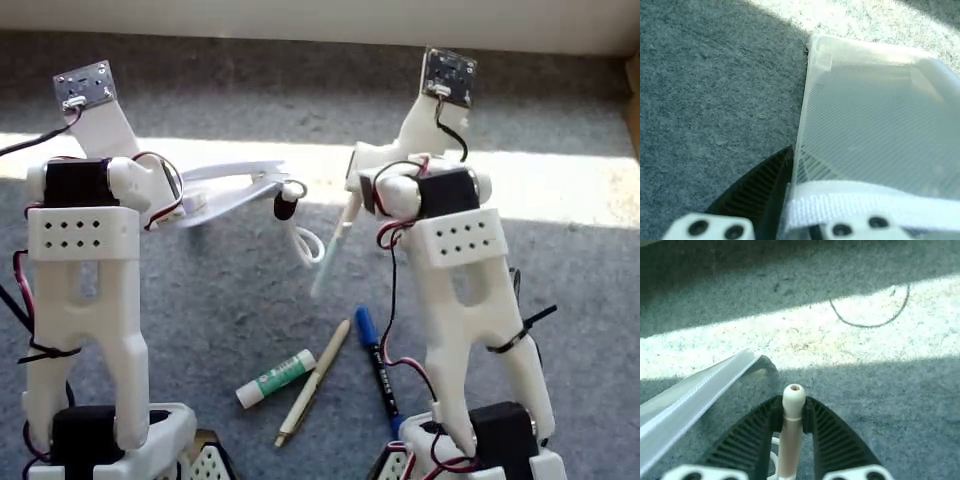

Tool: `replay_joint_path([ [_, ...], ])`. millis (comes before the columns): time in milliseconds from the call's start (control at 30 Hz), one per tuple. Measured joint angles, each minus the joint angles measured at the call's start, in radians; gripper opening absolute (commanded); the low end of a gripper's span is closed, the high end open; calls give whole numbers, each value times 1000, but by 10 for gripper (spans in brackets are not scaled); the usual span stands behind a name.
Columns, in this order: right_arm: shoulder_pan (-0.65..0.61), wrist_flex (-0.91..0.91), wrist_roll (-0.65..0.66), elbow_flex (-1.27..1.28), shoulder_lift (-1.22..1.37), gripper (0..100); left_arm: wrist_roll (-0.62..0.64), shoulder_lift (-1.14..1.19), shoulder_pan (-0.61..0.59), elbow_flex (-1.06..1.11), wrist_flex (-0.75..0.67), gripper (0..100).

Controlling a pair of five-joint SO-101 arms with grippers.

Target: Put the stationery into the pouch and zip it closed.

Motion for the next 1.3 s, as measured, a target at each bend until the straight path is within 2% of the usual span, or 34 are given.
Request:
replay_joint_path([
  [600,-138,15,143,0,-258,5,0,0,0,0,0,35],
  [833,-189,12,147,0,-301,5,0,0,0,0,0,35],
  [1300,-199,-206,147,0,-387,5,0,0,0,0,0,35],
])
